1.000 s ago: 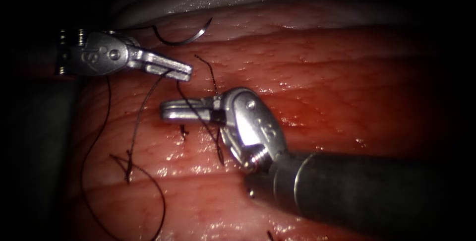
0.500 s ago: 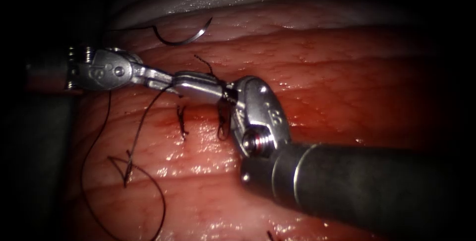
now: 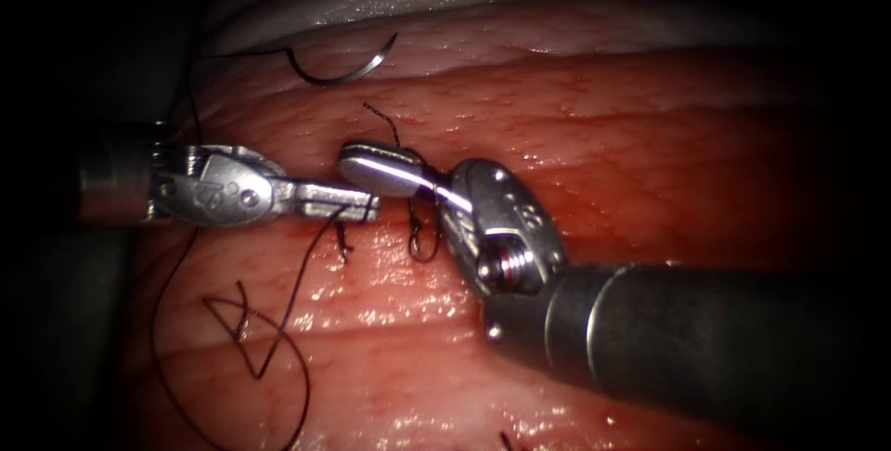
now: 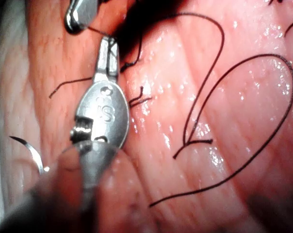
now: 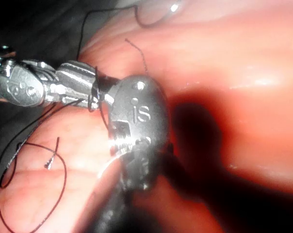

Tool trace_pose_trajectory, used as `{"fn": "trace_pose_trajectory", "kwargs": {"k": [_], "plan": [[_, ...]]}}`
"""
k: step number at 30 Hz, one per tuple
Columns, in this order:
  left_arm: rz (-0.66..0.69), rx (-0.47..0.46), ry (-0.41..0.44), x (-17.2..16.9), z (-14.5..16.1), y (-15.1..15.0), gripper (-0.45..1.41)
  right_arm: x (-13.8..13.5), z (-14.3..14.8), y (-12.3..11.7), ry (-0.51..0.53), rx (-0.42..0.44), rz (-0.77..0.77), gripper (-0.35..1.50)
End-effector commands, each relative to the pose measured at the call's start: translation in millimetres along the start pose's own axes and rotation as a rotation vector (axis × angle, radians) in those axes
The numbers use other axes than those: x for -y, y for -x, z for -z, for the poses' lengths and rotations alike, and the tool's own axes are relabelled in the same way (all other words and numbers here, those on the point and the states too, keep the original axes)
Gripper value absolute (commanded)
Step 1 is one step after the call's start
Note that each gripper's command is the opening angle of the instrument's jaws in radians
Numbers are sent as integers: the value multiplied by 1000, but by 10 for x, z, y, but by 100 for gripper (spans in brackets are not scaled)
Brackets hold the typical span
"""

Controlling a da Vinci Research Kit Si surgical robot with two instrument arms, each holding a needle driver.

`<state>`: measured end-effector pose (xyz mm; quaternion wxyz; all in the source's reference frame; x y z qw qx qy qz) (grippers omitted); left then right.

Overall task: Wound Closure
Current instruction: Wrap the suture once around the right needle driver counter-clockwise, then using the right grasper, grasp the short end of suture.

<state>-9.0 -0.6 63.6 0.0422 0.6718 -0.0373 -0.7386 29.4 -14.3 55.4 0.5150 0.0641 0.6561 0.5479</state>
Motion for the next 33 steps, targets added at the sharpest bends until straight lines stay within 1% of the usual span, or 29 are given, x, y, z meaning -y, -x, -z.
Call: {"fn": "trace_pose_trajectory", "kwargs": {"k": [1,5,9,14,17,21,23,26,27,28,33], "plan": [[-12,11,-19,-2,-5,3,-45,-1,-5,5,31,14,22,10],[-35,79,-95,-13,-9,0,-45,-1,-11,4,120,55,104,12],[-43,133,-141,-24,-15,-1,-45,-5,-20,9,198,129,165,26],[-61,170,-165,-34,-20,-3,-45,-13,-29,14,277,225,250,34],[-60,180,-208,-35,-19,-3,-45,-19,-31,15,315,249,271,37],[-64,227,-267,-37,-18,-2,-45,-25,-31,20,367,301,299,41],[-62,254,-284,-38,-19,-2,-45,-28,-32,24,393,326,313,52],[-60,275,-297,-37,-21,-1,-45,-31,-35,31,429,349,328,93],[-64,282,-299,-36,-21,-1,-45,-32,-35,32,439,349,337,103],[-63,287,-301,-35,-21,0,-45,-33,-37,34,448,351,346,108],[-57,301,-307,-26,-19,7,-45,-38,-42,37,441,354,352,110]]}}
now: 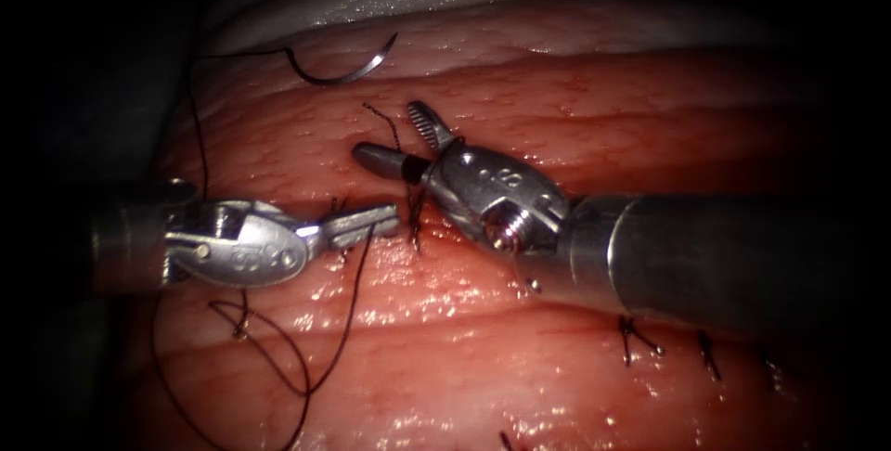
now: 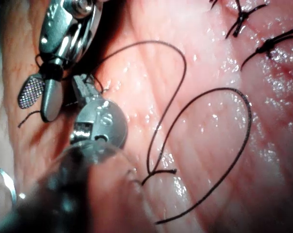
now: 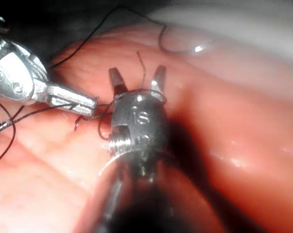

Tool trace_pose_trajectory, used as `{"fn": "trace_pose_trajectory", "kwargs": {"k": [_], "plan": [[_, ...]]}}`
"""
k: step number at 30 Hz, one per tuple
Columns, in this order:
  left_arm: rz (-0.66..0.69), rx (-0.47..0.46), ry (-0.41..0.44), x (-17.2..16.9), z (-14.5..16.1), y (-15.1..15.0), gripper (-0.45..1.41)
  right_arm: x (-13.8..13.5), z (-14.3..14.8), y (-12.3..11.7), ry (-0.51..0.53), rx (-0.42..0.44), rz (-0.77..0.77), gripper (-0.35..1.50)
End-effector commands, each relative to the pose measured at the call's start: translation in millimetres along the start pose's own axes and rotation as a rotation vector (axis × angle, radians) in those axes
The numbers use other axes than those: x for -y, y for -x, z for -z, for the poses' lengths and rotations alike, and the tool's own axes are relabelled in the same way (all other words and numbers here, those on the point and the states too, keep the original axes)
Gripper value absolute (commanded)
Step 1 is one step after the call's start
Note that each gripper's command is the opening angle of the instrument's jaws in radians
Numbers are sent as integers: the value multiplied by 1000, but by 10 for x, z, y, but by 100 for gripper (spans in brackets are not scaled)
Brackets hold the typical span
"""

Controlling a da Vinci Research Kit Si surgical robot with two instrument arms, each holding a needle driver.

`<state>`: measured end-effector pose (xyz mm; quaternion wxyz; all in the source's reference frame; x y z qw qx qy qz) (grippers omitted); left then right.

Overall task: Wound Closure
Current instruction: Using the right grasper, grasp the short end of suture.

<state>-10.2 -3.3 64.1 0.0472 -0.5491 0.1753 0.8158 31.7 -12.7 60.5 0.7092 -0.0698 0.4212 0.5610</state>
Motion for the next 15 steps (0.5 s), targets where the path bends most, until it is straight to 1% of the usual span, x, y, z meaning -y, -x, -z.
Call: {"fn": "trace_pose_trajectory", "kwargs": {"k": [1,3,4,5,8,10,12,13,15], "plan": [[1,-5,4,0,-8,5,-45,3,-10,3,-5,-3,1,110],[2,-4,4,2,-9,8,-45,4,-14,3,-10,-1,2,108],[3,-2,3,3,-10,9,-45,4,-16,3,-17,0,2,103],[3,-4,4,3,-10,10,-45,5,-18,4,-30,1,3,89],[2,-4,4,4,-11,14,-45,6,-24,5,-39,8,24,64],[1,-4,3,3,-11,15,-45,6,-26,6,-45,9,31,51],[0,-3,3,3,-11,16,-45,5,-27,6,-62,6,44,2],[0,-3,3,3,-11,17,-45,5,-26,6,-71,8,45,-32],[0,-2,3,3,-11,17,-45,6,-25,5,-105,10,46,-35]]}}
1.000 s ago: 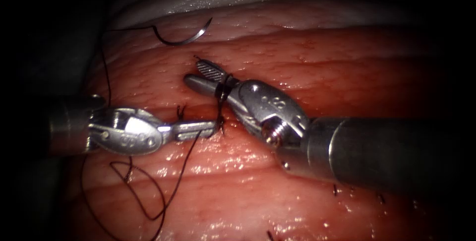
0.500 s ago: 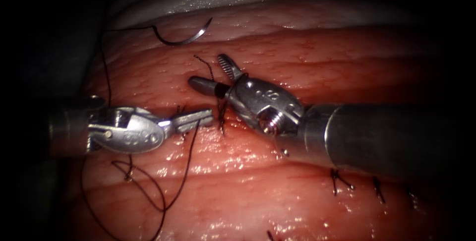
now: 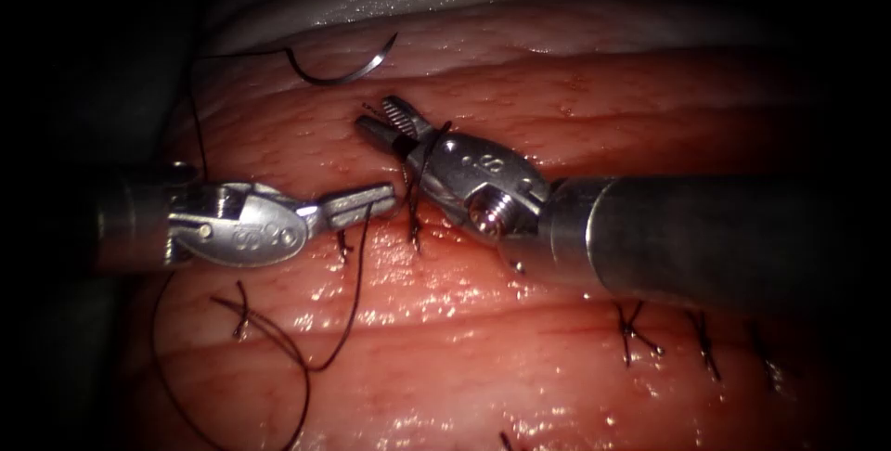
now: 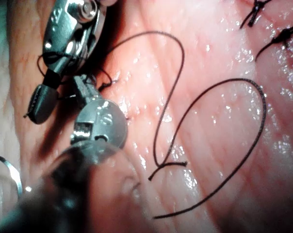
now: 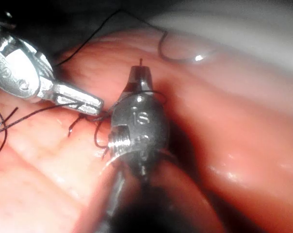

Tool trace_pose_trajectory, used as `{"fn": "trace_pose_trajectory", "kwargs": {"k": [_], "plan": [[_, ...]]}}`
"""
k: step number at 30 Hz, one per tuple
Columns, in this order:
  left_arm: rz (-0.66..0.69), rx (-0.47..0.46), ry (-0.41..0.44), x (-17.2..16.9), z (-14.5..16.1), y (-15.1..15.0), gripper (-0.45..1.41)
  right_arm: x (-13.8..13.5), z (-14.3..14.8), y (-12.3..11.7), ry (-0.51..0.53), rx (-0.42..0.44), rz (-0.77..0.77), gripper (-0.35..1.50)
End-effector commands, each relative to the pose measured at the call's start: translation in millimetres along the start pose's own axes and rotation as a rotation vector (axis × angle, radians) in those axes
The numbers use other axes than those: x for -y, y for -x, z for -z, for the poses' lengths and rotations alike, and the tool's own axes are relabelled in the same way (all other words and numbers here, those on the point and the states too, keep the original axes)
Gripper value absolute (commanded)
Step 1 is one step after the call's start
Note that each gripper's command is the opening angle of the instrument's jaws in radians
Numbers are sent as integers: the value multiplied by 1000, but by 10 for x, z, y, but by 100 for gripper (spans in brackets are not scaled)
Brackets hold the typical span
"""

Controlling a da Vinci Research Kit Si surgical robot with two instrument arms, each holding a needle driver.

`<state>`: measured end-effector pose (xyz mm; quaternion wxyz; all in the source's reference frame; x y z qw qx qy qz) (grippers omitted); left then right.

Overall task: Wound Closure
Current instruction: Using the right grasper, grasp the short end of suture, then secure the thread by pulling the right arm down and the left arm up.

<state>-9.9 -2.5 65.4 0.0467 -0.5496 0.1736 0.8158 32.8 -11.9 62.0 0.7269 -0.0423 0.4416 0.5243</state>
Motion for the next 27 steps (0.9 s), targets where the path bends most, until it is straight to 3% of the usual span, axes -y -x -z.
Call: {"fn": "trace_pose_trajectory", "kwargs": {"k": [1,9,13,22,27], "plan": [[-1,-1,-1,-2,-7,3,-45,4,-6,1,-22,-4,0,-35],[1,2,0,3,-6,7,-45,6,-1,0,-47,29,6,-35],[8,1,5,12,-3,11,-45,5,7,0,-49,-8,2,-35],[46,17,-3,68,12,39,-45,-1,34,9,-64,-60,12,-35],[73,42,-12,107,7,64,-45,7,45,22,-77,-68,26,-35]]}}
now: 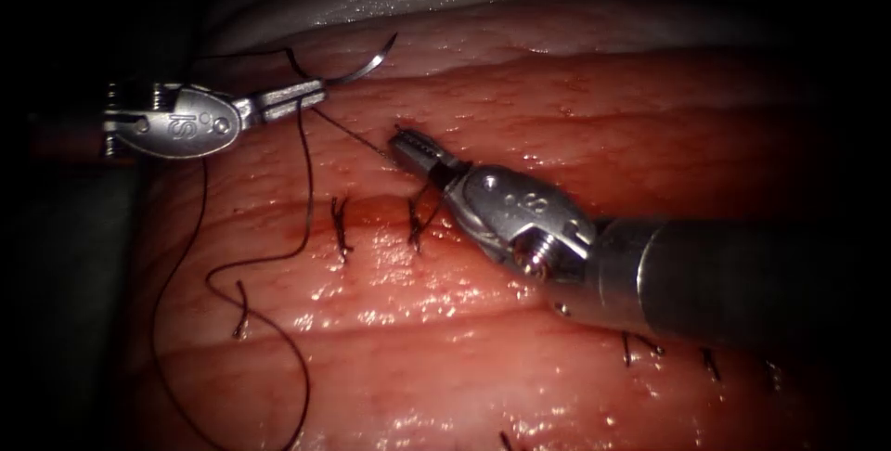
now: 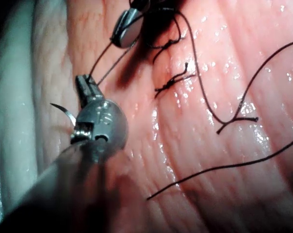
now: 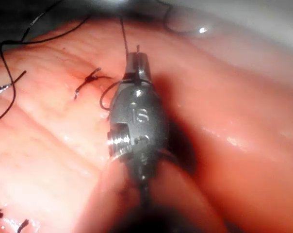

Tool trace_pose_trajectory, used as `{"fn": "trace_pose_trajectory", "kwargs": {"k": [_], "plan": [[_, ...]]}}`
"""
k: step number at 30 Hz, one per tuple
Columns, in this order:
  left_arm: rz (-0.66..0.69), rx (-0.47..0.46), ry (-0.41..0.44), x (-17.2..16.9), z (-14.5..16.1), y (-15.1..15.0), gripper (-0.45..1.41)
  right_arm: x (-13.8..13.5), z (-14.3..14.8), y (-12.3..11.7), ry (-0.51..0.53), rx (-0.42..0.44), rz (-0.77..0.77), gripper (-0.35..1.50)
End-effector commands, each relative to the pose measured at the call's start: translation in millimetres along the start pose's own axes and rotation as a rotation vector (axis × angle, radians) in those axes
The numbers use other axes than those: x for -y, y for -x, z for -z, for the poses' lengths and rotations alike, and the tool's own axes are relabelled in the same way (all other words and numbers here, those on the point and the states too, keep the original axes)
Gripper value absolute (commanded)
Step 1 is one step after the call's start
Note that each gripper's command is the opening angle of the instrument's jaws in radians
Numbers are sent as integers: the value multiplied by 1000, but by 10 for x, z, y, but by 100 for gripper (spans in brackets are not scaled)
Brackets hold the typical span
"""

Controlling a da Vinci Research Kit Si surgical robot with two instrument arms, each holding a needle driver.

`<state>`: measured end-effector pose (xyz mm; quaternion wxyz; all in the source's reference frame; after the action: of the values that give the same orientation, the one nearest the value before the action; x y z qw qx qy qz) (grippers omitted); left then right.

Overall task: Wound Closure
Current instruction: Secure the thread by pulling the right arm down and the left arm up.

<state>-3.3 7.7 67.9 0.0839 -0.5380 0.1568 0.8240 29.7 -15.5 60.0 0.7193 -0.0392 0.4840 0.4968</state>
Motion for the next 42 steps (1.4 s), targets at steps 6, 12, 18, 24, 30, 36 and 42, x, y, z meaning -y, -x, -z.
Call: {"fn": "trace_pose_trajectory", "kwargs": {"k": [6,12,18,24,30,36,42], "plan": [[19,14,-2,29,-30,22,-45,23,3,25,-43,41,-16,-35],[32,22,-3,51,-46,38,-45,29,10,35,-57,101,-182,-35],[40,26,-3,68,-56,51,-45,29,17,36,-79,163,-327,-35],[43,30,-5,84,-69,71,-45,31,24,35,-89,159,-337,-35],[37,23,-7,101,-86,102,-45,29,35,36,-98,150,-258,-35],[44,37,-22,102,-97,132,-45,28,39,35,-101,82,-213,-35],[54,43,-15,97,-105,147,-45,25,36,36,-132,14,-19,-35]]}}
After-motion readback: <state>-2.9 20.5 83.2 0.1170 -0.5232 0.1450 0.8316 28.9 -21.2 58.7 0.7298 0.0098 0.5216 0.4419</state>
